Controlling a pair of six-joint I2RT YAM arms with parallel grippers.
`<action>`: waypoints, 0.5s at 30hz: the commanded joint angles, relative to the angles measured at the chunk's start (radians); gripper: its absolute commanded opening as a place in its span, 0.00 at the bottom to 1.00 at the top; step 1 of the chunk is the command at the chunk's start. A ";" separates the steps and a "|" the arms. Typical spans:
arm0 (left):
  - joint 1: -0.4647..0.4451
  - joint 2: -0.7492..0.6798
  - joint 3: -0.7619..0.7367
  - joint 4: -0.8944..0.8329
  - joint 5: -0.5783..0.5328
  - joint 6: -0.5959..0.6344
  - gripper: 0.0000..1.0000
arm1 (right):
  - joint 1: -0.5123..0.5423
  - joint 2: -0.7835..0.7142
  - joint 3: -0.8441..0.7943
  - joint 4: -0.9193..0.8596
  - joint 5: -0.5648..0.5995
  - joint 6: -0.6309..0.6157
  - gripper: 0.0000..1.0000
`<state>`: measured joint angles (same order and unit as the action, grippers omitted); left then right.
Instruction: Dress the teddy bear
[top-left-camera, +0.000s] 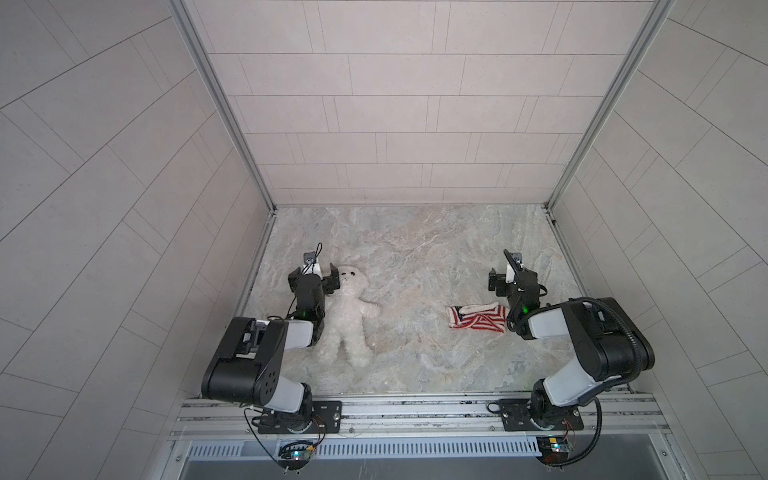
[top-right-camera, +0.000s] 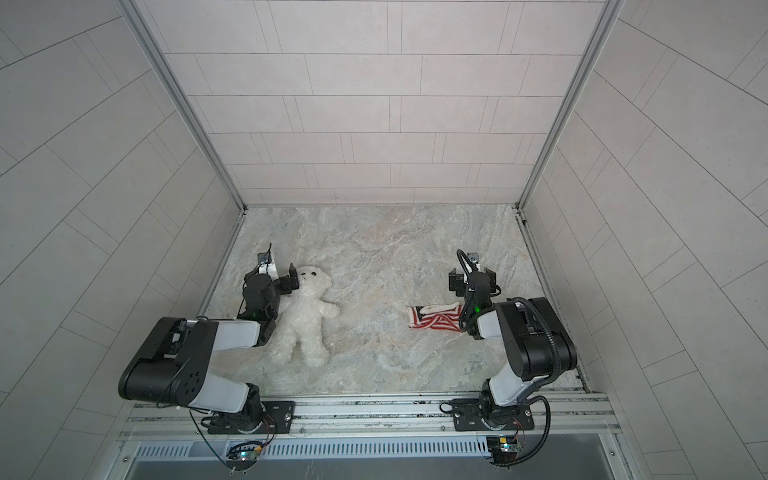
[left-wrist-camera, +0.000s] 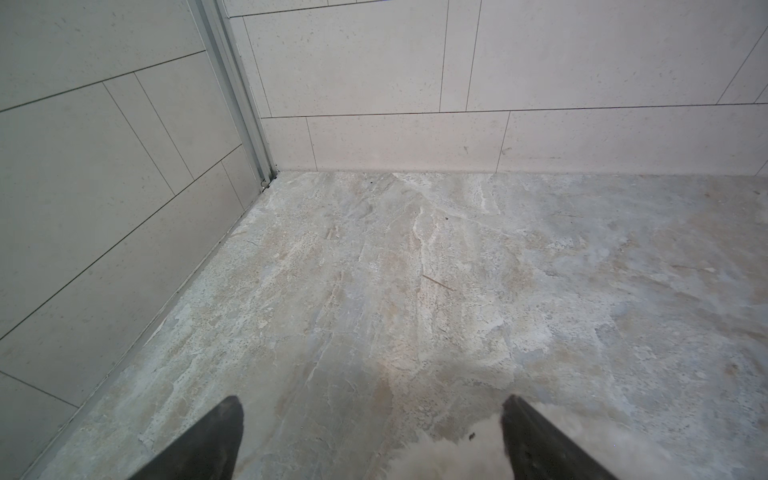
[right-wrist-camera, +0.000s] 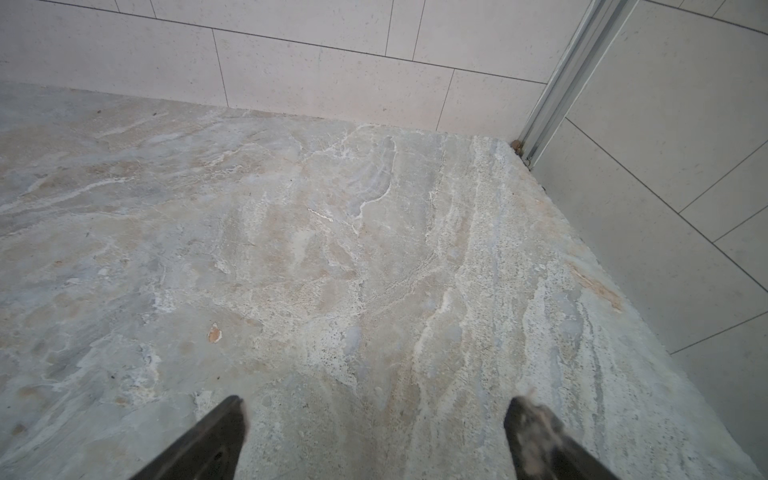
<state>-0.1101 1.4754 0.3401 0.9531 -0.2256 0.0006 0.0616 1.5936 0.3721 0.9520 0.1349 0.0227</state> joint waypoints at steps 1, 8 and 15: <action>-0.004 -0.003 0.017 0.006 -0.003 0.006 1.00 | 0.000 -0.004 0.009 -0.006 -0.006 -0.015 0.99; -0.003 -0.036 0.011 -0.005 -0.014 -0.002 1.00 | 0.004 -0.031 -0.008 0.005 0.032 -0.014 1.00; -0.005 -0.160 0.065 -0.211 0.012 0.004 1.00 | 0.009 -0.195 0.007 -0.157 0.062 -0.013 1.00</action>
<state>-0.1101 1.3808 0.3603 0.8440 -0.2253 0.0002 0.0639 1.4532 0.3672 0.8665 0.1692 0.0227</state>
